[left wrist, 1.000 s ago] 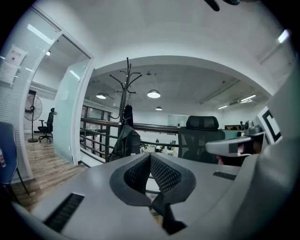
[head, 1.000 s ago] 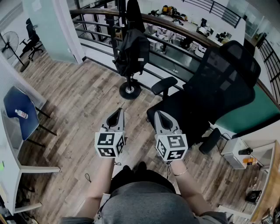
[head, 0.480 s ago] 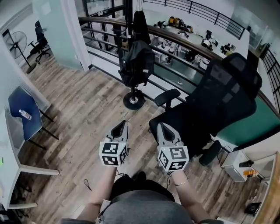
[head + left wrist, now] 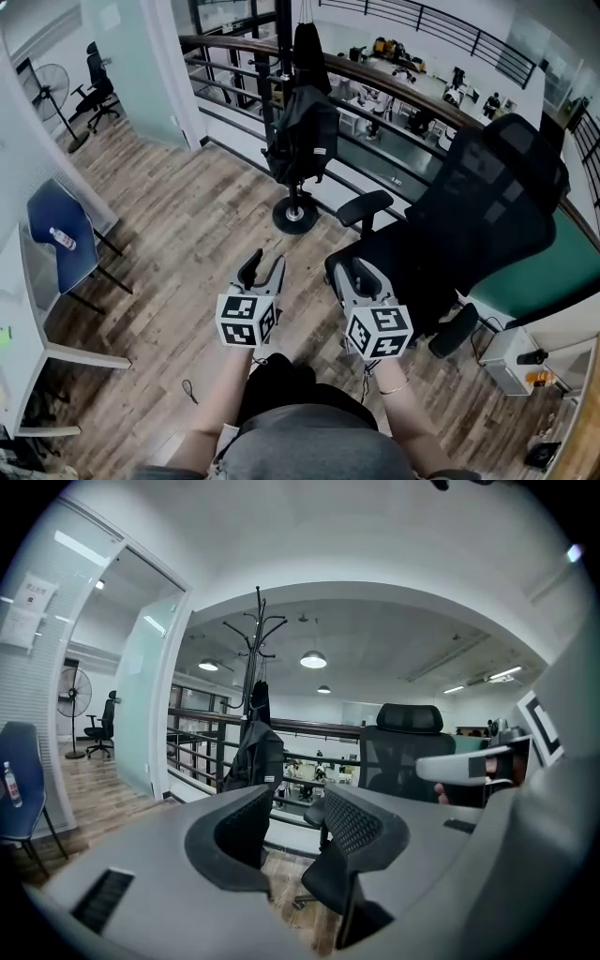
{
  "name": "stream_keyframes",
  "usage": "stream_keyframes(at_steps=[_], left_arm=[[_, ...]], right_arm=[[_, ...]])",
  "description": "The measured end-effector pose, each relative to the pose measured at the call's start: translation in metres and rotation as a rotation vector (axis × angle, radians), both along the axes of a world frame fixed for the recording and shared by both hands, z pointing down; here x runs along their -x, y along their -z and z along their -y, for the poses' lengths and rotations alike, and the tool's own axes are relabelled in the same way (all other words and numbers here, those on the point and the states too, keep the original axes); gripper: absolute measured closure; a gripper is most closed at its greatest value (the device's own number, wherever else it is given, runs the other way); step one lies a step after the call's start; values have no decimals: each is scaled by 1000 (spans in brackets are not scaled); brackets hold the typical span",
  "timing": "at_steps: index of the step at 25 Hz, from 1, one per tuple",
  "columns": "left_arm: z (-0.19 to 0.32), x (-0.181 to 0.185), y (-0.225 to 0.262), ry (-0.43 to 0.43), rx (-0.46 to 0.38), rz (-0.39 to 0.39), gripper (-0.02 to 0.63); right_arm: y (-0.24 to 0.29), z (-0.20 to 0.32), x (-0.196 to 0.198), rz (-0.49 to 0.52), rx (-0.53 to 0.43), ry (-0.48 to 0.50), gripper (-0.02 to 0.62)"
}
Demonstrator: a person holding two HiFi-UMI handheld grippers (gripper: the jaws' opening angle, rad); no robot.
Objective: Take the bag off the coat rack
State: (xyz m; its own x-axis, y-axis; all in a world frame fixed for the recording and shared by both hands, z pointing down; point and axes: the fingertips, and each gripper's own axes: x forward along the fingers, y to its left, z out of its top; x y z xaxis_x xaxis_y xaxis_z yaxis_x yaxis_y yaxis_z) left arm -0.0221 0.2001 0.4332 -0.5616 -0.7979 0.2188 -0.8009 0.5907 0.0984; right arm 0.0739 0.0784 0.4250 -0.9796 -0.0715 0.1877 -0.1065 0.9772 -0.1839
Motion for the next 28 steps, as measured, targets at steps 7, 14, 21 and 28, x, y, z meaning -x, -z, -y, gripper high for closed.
stream_keyframes(at_steps=[7,14,21,28], left_arm=[[9,17,-12,9,35,-28,407],[30,65,-22,-4,24,-42,407],[51,145,-29,-11,12,-58,402],[73,225,-25,-48,9,-62,390]], right_arm=[[-9,13,15,-26,25,5,416],[-14,32,62,-33,25,-7,405],[-21,53,140,-58,7,-28,399],[-10,83,218,-66,-15,-80,387]])
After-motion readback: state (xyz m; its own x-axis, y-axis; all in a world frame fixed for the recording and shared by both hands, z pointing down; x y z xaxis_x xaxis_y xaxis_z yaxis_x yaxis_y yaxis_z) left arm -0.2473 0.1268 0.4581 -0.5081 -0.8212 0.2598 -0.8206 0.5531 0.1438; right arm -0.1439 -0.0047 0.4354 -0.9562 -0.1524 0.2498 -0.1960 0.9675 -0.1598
